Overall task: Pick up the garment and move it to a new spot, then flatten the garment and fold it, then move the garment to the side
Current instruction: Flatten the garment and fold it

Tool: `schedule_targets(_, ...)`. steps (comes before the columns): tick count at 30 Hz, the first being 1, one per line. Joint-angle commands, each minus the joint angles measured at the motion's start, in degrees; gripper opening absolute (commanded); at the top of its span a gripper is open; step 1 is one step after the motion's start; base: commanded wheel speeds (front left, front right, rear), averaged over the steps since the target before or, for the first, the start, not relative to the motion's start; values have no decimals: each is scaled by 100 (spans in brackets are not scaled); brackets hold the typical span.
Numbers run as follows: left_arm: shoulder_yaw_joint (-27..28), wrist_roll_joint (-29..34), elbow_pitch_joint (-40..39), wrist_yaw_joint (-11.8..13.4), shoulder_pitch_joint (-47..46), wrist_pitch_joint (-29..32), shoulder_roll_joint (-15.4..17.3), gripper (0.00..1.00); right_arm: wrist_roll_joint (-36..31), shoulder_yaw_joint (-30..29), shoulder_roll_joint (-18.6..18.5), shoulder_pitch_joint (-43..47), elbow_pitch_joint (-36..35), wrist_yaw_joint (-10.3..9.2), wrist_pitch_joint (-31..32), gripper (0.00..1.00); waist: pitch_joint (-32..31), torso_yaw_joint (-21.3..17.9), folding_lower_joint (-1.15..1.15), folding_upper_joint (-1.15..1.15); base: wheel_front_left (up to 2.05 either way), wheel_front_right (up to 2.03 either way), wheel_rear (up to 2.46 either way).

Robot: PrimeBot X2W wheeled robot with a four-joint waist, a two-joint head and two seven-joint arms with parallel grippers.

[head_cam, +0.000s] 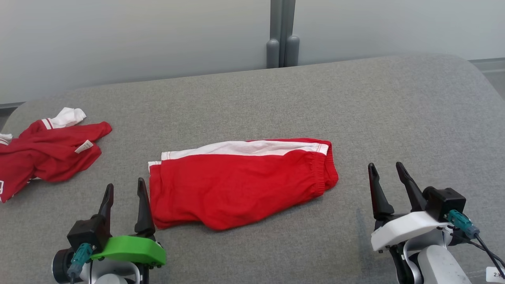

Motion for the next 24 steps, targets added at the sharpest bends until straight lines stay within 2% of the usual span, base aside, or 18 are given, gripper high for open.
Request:
schedule_targets(1, 29, 35, -34, 8, 80, -16, 6, 100, -8, -3, -18, 53, 21, -2, -18, 100, 16, 17, 0, 0, 0, 0, 0)
schedule_targets(9, -114, 33, -33, -18, -30, -16, -1, 100, 76, 167, -18, -331, 539, -2, 123, 100, 113, 237, 0, 0, 0, 0, 0)
schedule_targets(24, -409, -161, -14, 78, -146, -16, -2, 100, 319, 235, -22, -1437, 2772, -2, 80, 100, 250, 974, 0, 0, 0, 0, 0)
